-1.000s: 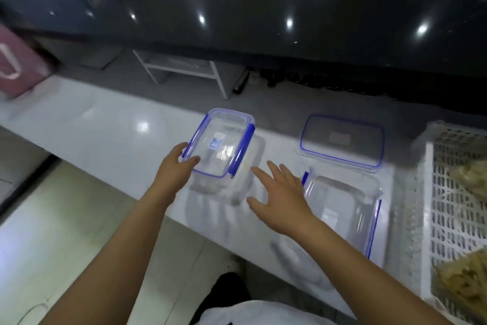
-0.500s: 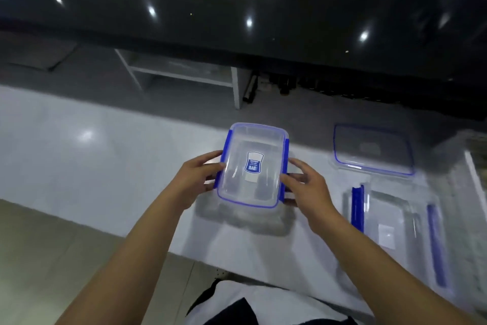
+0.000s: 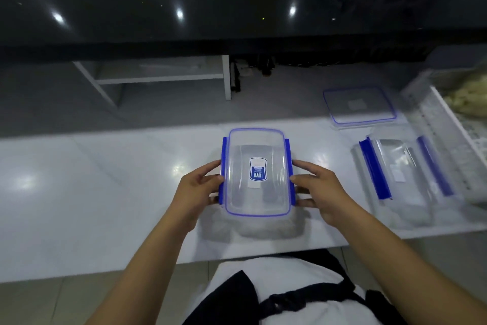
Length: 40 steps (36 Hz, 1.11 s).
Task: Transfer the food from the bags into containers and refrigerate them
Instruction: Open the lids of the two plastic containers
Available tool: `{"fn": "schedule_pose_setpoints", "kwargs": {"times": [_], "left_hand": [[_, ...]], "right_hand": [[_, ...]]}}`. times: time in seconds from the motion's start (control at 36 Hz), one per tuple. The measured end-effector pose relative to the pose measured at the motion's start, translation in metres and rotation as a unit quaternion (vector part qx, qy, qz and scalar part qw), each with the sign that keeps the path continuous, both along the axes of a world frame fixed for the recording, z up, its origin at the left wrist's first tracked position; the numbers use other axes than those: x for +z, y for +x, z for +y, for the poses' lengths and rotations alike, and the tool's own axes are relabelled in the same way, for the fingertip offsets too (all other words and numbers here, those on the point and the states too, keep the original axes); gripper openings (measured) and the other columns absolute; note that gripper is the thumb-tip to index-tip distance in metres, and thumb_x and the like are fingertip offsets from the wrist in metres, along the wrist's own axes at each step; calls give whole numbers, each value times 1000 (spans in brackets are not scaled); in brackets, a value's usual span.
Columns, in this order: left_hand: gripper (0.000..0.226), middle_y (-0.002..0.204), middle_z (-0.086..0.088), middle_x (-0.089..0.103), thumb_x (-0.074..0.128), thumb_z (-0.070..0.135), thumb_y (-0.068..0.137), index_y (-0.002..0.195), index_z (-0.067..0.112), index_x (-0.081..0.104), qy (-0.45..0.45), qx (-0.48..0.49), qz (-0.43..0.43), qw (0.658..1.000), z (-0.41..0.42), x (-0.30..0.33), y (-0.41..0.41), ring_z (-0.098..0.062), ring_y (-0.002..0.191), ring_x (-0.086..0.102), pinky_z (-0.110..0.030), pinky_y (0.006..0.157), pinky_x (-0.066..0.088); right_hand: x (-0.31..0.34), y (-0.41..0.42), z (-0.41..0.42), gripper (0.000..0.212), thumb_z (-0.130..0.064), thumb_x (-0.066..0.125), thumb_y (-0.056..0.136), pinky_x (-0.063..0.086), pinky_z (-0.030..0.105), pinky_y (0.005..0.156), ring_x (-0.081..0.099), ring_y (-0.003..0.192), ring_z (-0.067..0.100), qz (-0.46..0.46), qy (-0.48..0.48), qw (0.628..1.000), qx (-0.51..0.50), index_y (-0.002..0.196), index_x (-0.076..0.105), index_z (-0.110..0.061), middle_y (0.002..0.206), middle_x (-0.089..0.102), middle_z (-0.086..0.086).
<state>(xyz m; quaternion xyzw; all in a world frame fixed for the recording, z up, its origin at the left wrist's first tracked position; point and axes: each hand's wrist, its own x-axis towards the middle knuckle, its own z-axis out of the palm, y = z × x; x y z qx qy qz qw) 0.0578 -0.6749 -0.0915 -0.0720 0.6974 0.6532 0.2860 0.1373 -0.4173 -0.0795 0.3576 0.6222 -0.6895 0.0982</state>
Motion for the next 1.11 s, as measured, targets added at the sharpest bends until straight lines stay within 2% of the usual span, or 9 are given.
{"fn": "schedule_pose_setpoints", "kwargs": {"times": [0.28, 0.39, 0.5, 0.56, 0.61, 0.67, 0.72, 0.89, 1.11], "left_hand": [[41, 102, -16, 76, 50, -2, 100, 132, 18, 64, 51, 41, -57, 996, -20, -12, 14, -25, 80, 70, -32, 66, 60], [37, 127, -6, 67, 57, 6, 100, 134, 20, 62, 24, 81, -38, 996, -23, -12, 20, -23, 107, 70, -33, 77, 59], [34, 132, 6, 63, 59, 16, 100, 129, 33, 65, -38, 84, 18, 996, -26, -1, 24, -7, 116, 62, -29, 91, 53], [33, 130, 7, 64, 58, 21, 101, 130, 34, 64, -33, 65, 17, 997, -25, 7, 27, -6, 114, 63, -32, 96, 54], [29, 124, 8, 69, 57, 24, 101, 127, 36, 65, -17, 27, 4, 999, -21, 15, 32, -8, 110, 67, -33, 93, 55], [26, 116, 10, 74, 57, 27, 101, 124, 39, 64, 2, -13, -5, 1000, -15, 21, 37, -9, 105, 70, -31, 88, 56], [31, 110, 14, 75, 57, 29, 101, 131, 37, 61, -2, -31, -6, 999, -11, 25, 39, -8, 103, 71, -32, 90, 56], [34, 110, 16, 73, 57, 31, 101, 134, 38, 59, -11, -9, -13, 1000, -2, 33, 41, -3, 96, 70, -16, 67, 55], [36, 132, 8, 64, 51, 24, 105, 138, 37, 55, -22, -23, 18, 999, 4, 39, 52, 1, 101, 63, -4, 56, 47]], "right_hand": [[-1, 22, -3, 33, -2, 59, 95, 61, 41, 69, 70, 75, 24, -17, -70, 997, -26, 121, 68, -20, 95, 76, 12], [-5, 26, -8, 34, -9, 63, 95, 62, 40, 69, 73, 85, 24, -14, 13, 998, -56, 125, 66, -23, 101, 76, 9], [-1, 36, -15, 53, -33, 69, 92, 51, 32, 93, 55, 122, 12, 59, 178, 982, 38, 141, 51, -38, 137, 56, -9], [7, 42, -22, 72, -52, 70, 86, 31, 25, 110, 29, 142, 0, 116, 279, 932, 200, 148, 34, -50, 157, 30, -21], [11, 45, -32, 87, -71, 61, 78, 9, 27, 119, 0, 148, -3, 135, 404, 829, 362, 150, 13, -58, 162, 4, -25], [10, 43, -43, 92, -74, 56, 79, -4, 38, 122, -14, 150, 6, 127, 497, 729, 453, 151, 3, -56, 165, -8, -18], [7, 41, -52, 90, -67, 57, 85, -6, 44, 123, -17, 152, 16, 101, 538, 677, 492, 155, 3, -48, 167, -9, -10], [3, 39, -57, 74, -46, 64, 92, 18, 46, 122, -1, 154, 26, 141, 532, 683, 480, 155, 28, -33, 166, 17, -4], [10, 43, -57, 64, -35, 68, 90, 28, 45, 119, 12, 153, 25, 170, 505, 712, 457, 149, 45, -26, 161, 30, -5]]}}
